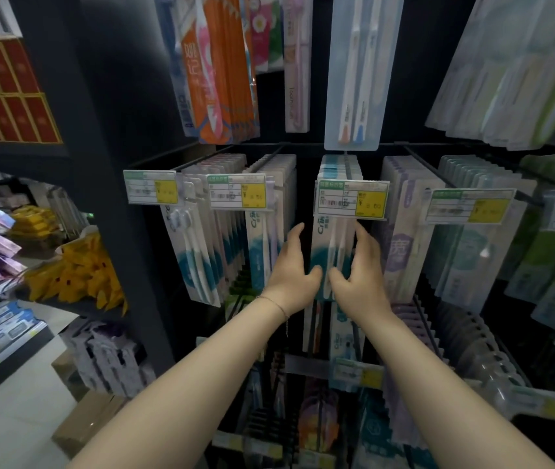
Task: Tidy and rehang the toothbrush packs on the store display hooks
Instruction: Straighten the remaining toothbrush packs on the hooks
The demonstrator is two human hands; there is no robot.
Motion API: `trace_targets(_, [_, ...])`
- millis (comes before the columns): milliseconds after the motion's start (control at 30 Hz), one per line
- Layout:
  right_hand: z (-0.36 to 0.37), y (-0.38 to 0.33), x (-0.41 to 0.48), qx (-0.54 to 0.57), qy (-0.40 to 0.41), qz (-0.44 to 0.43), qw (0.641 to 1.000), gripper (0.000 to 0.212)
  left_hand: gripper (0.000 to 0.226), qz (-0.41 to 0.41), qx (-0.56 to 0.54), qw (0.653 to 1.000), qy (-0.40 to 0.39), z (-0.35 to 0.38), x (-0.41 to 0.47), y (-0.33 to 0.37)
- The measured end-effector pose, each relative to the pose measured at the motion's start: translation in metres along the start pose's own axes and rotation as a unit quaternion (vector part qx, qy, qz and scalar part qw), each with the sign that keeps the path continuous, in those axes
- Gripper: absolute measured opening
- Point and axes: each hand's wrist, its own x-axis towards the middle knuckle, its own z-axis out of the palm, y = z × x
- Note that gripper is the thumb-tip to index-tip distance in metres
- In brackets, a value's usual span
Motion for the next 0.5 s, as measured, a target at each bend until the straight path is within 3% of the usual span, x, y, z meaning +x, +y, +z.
trace_targets(267, [0.027, -0.03, -0.021, -0.129, 0.057, -0.042, 0.989, 0.055, 0.052, 0.055, 0.09, 0.99, 0.096, -0.034, -0.036, -0.009])
trace_targets(367, [0.047, -0.045, -0.024, -0.087, -0.002, -0.069, 0.994, 0.055, 0.048, 0.078, 0.114, 0.975, 0.173, -0.054, -0.046, -0.02])
trace_targets(500, [0.077, -0.073, -0.026, 0.007, -0.147, -0.072, 0.987, 0.066, 0.057, 0.071, 0.153, 0.945, 0.281, -0.083, -0.055, -0.037])
